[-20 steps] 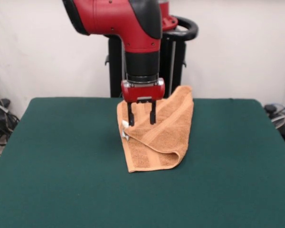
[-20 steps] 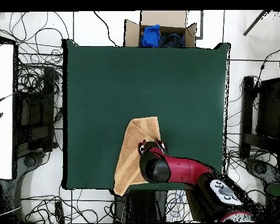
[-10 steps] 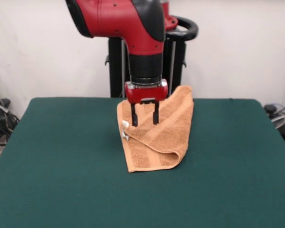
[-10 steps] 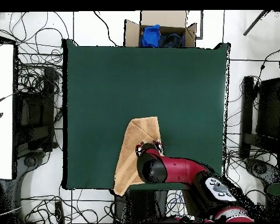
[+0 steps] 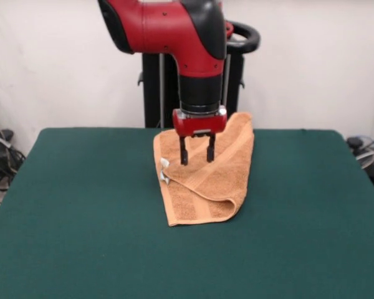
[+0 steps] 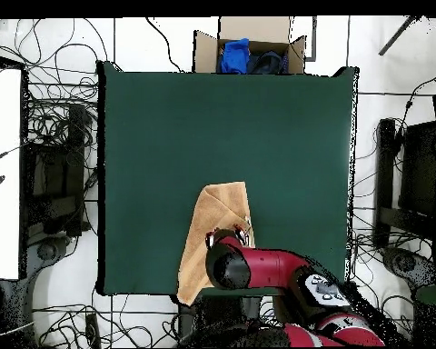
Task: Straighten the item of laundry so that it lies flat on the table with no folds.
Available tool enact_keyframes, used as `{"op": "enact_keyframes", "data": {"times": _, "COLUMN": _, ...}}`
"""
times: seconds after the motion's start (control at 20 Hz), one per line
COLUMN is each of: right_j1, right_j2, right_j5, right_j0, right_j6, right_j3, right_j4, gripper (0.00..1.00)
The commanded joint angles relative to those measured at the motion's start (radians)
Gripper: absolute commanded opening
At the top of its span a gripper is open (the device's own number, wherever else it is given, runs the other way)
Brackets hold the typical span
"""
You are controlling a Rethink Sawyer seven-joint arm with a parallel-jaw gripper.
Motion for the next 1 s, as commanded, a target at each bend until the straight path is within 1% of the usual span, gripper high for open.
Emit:
{"op": "enact_keyframes", "data": {"times": 0.05, "right_j1": 0.018, "right_j2": -0.028, "right_j5": -0.043, "right_j0": 0.007, "right_j6": 0.117, "right_j3": -0.114, "right_j4": -0.033, "gripper": 1.00}}
{"op": "enact_keyframes", "data": {"times": 0.35, "right_j1": 0.014, "right_j2": -0.020, "right_j5": -0.043, "right_j0": -0.008, "right_j6": 0.114, "right_j3": -0.113, "right_j4": -0.040, "gripper": 1.00}}
{"op": "enact_keyframes", "data": {"times": 0.5, "right_j1": -0.021, "right_j2": 0.016, "right_j5": 0.008, "right_j0": -0.045, "right_j6": 0.088, "right_j3": -0.107, "right_j4": -0.051, "gripper": 1.00}}
{"op": "enact_keyframes", "data": {"times": 0.65, "right_j1": -0.051, "right_j2": 0.028, "right_j5": 0.034, "right_j0": -0.058, "right_j6": 0.081, "right_j3": -0.093, "right_j4": -0.055, "gripper": 1.00}}
{"op": "enact_keyframes", "data": {"times": 1.0, "right_j1": -0.044, "right_j2": 0.056, "right_j5": 0.060, "right_j0": -0.074, "right_j6": 0.074, "right_j3": -0.123, "right_j4": -0.060, "gripper": 1.00}}
